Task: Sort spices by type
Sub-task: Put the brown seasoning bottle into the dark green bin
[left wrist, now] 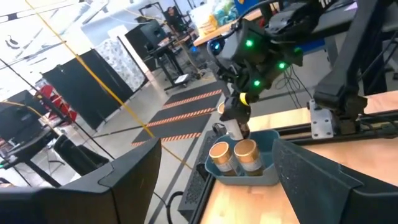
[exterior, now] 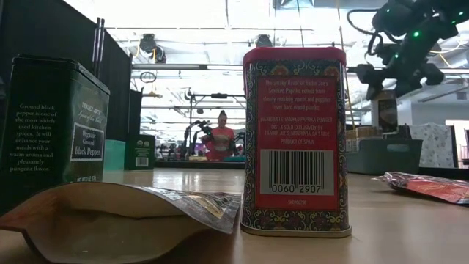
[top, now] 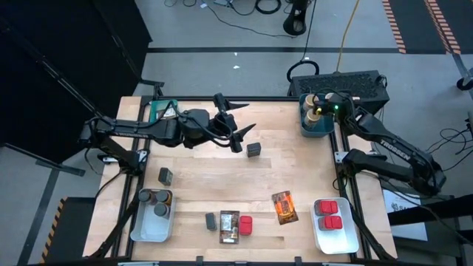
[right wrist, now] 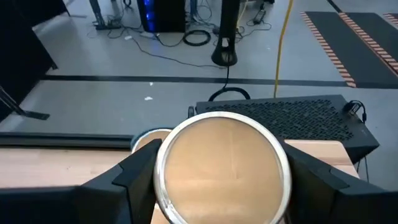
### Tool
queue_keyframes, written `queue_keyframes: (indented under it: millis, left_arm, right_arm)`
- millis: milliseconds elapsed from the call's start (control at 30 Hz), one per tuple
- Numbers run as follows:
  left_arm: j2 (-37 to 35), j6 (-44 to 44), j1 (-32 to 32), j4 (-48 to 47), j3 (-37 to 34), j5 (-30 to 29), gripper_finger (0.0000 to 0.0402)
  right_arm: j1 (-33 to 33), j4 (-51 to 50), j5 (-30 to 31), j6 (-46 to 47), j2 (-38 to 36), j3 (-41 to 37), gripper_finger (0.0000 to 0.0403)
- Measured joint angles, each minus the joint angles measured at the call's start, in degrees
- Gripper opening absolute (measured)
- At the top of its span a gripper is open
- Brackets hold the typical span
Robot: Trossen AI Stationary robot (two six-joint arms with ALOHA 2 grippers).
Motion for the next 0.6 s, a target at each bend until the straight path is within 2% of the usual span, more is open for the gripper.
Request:
queue_keyframes:
  millis: [333,600]
  left_arm:
    - [0.0,0.0,0.0,-0.1,0.0,0.0,0.0306]
    - [0.0,0.0,0.0,-0.2,0.0,0.0,0.0306]
  right_arm:
    - [-0.6,3.9,0.3,-0.9,5.6,-0.9,0.0246]
    - [-2.6,7.5,-1.9,-0.7,6.2,-4.4,0.0246]
